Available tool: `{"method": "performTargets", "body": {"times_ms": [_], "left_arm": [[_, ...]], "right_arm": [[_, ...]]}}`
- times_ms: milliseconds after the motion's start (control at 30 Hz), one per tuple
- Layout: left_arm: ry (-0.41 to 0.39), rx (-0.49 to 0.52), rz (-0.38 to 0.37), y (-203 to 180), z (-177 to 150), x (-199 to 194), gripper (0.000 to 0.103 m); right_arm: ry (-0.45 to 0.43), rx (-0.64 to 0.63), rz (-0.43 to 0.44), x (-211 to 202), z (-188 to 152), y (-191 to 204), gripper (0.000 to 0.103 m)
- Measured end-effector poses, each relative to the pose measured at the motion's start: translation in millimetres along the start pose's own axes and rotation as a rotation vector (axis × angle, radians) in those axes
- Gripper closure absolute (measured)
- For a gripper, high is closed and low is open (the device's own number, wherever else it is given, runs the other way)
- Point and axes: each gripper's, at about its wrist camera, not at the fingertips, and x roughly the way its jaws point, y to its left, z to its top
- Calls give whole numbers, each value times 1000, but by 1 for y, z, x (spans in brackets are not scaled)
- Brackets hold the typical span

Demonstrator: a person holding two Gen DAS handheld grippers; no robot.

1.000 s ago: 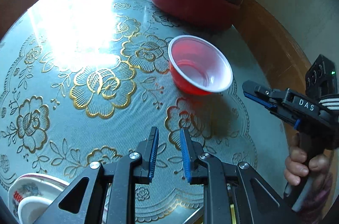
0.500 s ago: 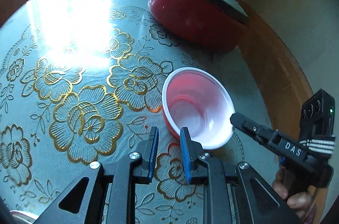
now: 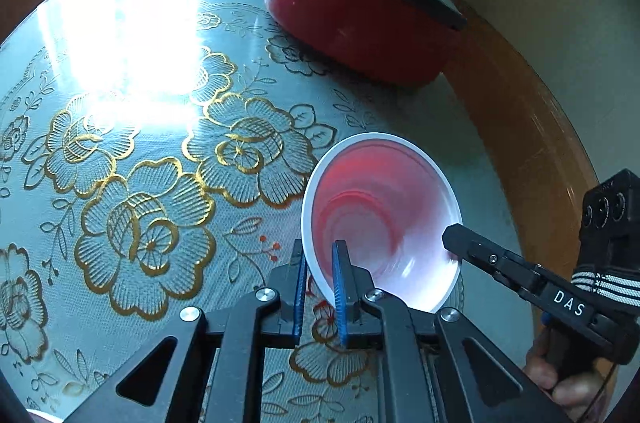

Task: Organize plates and bowls
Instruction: 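Lift the red bowl and carry it over the steel basin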

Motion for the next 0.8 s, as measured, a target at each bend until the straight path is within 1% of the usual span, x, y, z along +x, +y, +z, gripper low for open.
{"method": "performTargets", "body": {"times_ms": [133,300,600,800], "left_arm": [[21,4,-12,-2,-13,-8,91],[43,-4,-32,-5,-29,-16,91],[16,21,-54,-12,-57,-47,91],[1,38,-68,-15,-73,-72,91]], "right_arm": [[21,13,8,-8,-13,-3,96],[23,34,21,-21,-28,-6,96],[0,22,55,-54,-50,1,96],[-14,-11,72,-76,-69,13,95]]}}
